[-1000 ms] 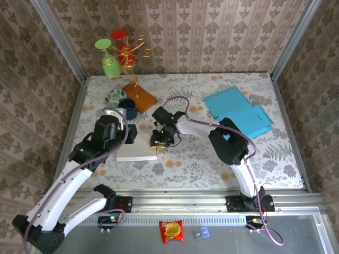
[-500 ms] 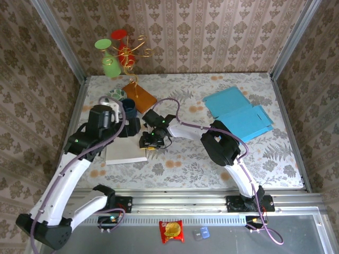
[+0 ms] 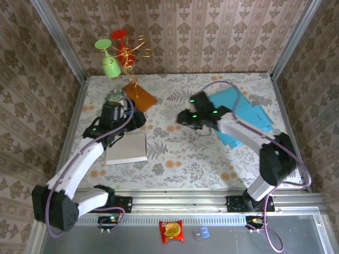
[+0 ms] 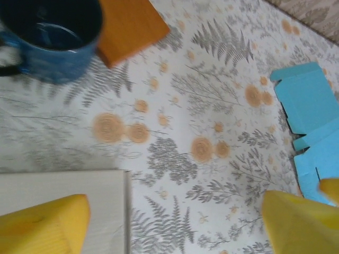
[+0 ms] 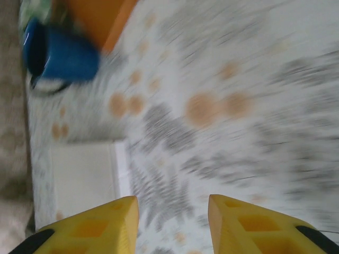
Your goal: Fold the paper box
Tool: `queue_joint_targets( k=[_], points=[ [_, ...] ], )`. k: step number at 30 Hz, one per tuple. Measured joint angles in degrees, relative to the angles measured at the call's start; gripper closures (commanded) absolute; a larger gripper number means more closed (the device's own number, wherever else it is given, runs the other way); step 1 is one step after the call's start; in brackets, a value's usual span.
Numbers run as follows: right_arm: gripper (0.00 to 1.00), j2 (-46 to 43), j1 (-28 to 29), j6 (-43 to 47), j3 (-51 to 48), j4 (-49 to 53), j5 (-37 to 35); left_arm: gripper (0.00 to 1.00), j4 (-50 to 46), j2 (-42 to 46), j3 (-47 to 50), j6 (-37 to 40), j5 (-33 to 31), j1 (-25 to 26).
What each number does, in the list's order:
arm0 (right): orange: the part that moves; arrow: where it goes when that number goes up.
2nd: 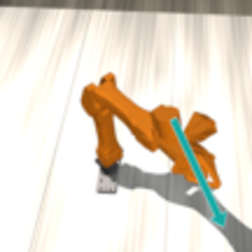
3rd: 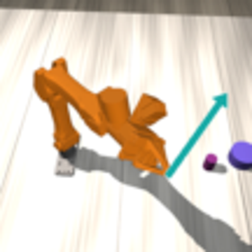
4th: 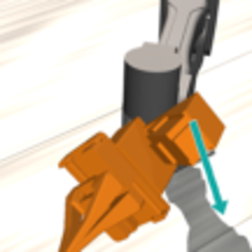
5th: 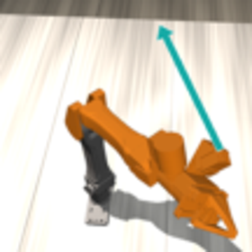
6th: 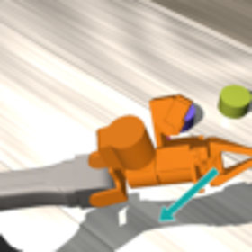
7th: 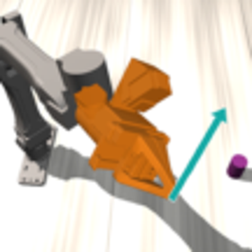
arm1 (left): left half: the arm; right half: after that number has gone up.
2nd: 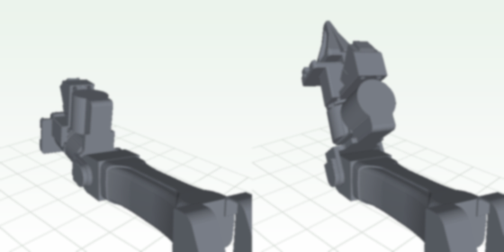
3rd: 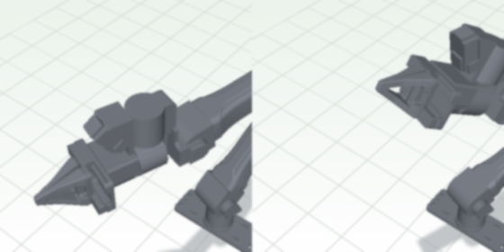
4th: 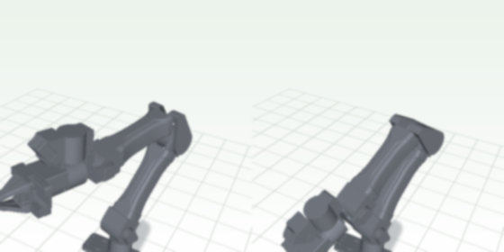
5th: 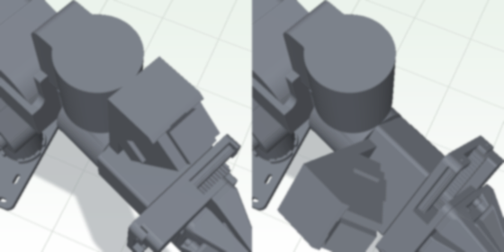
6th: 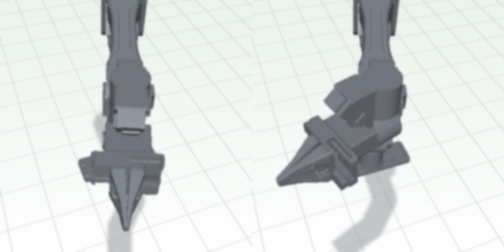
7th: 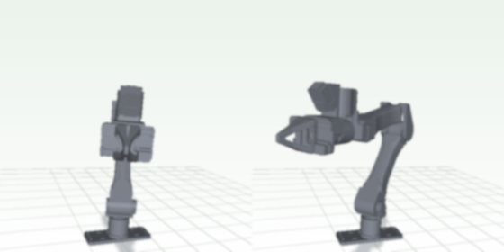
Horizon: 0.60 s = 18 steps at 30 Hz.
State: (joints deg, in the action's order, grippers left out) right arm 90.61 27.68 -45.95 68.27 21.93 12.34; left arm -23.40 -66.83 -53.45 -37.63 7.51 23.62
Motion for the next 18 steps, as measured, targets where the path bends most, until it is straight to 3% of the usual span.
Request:
queue_joint_targets(
  k=[9,13,18],
  points=[
    [0.60,-3.10,-28.65,-2.97,-12.35,0.57,3.34,0.31,10.08,-23.26,-11.06,-9.03,0.50,13.51],
    [0.61,1.25,-34.16,-3.61,-11.89,-0.42,5.77,0.32,13.64,-30.03,-14.47,-12.76,1.46,16.33],
    [0.62,9.75,-35.26,-3.89,-9.33,-1.49,8.55,0.33,17.07,-34.75,-15.43,-17.00,2.60,18.88]
  ],
)
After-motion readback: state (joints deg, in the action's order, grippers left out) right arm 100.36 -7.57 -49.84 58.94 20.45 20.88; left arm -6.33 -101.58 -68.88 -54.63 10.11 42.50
